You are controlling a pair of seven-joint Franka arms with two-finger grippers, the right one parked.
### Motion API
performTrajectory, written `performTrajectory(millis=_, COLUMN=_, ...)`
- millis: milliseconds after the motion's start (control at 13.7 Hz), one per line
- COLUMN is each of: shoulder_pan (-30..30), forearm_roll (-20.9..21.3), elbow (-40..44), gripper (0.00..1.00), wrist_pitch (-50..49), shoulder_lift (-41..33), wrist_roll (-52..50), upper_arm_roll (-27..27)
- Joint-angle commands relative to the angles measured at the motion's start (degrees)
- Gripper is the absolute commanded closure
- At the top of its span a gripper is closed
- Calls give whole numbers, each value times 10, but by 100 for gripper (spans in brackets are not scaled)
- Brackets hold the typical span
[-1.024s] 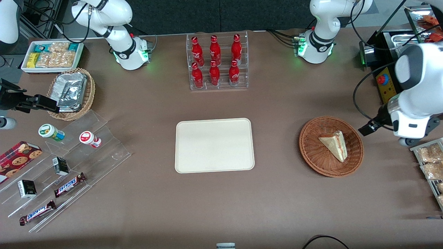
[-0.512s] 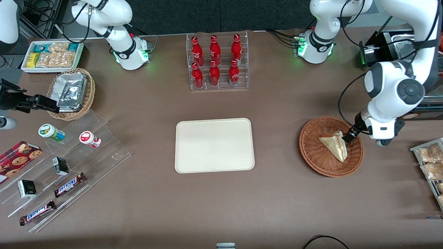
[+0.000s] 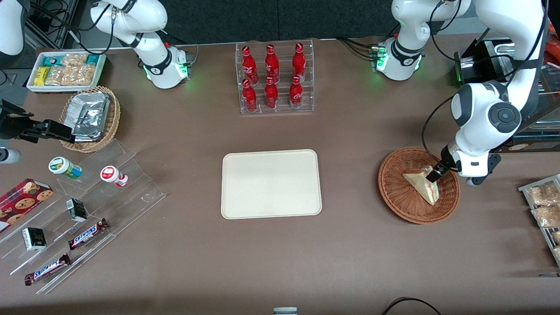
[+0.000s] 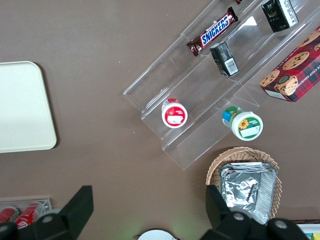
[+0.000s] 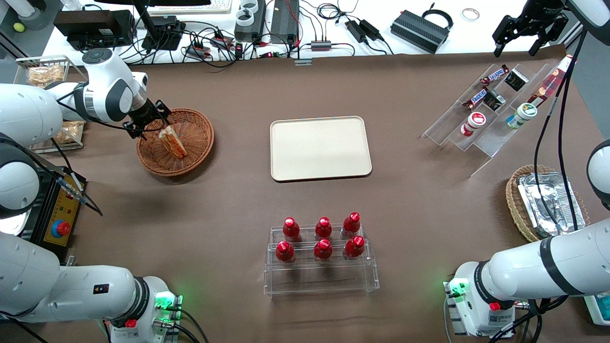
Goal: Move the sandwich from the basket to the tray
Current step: 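Lower the open left gripper around the wrapped sandwich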
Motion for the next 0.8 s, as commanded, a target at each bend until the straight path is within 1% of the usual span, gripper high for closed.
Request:
performTrajectory(millis=0, shoulder_pan=4, forearm_roll=6, elbow=0, gripper=0, wrist_pitch=20, shoulder_lift=1, wrist_roll=-7, upper_arm_roll=-11)
performTrajectory(millis=293, shoulder_pan=5, forearm_roll=7, elbow=-4, gripper=0, wrist_pitch=53, shoulder_lift=29, wrist_roll=-7, upper_arm_roll=-14)
performTrajectory(millis=732, shoulder_pan=5, forearm_roll=7, elbow=-5, gripper=0, wrist_pitch=54, shoulder_lift=51, wrist_roll=-7, upper_arm_roll=-14)
